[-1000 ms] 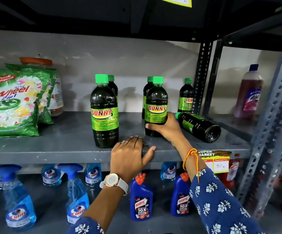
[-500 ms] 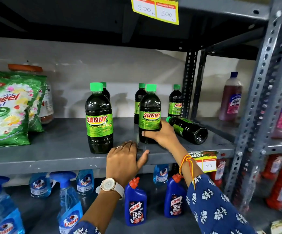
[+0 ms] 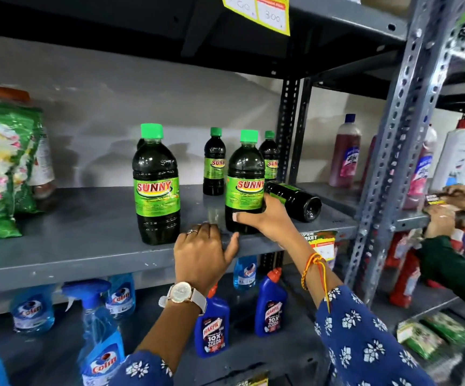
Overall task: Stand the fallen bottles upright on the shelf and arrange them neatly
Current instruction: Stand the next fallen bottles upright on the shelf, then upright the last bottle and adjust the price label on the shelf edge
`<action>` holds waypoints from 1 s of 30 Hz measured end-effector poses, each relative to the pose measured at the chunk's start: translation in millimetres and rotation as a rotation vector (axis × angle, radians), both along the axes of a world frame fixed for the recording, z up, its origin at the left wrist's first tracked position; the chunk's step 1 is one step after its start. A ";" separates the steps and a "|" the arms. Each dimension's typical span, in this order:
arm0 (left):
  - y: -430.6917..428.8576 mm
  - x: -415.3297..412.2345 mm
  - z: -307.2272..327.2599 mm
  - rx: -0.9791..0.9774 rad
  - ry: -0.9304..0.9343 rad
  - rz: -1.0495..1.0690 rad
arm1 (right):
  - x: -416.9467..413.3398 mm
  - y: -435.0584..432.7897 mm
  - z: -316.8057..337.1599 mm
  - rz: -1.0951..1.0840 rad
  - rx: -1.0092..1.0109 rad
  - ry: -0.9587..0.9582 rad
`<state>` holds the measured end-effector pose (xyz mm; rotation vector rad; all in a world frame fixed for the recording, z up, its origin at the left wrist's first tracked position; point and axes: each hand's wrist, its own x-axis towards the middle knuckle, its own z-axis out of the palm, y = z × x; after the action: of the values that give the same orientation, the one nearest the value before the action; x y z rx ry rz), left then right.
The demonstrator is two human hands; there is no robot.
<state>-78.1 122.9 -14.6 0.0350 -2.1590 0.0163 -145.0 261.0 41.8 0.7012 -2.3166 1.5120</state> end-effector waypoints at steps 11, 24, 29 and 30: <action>1.0 1.1 -1.8 0.005 -0.040 0.023 | 0.8 1.9 -2.0 0.069 -0.008 0.012; 107.1 -12.3 -4.9 -0.122 0.027 -0.282 | -56.2 69.2 63.9 -0.389 0.452 0.053; 124.8 -24.3 0.5 -0.081 -0.086 -0.146 | -75.3 63.4 45.7 -0.436 0.820 -0.011; 124.5 -25.7 -0.8 -0.085 -0.084 -0.134 | -80.1 65.7 44.1 -0.445 0.780 -0.008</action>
<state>-103.8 247.4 -15.4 -0.1618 -2.2381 0.0332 -225.1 326.6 85.9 0.2829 -2.8036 0.4016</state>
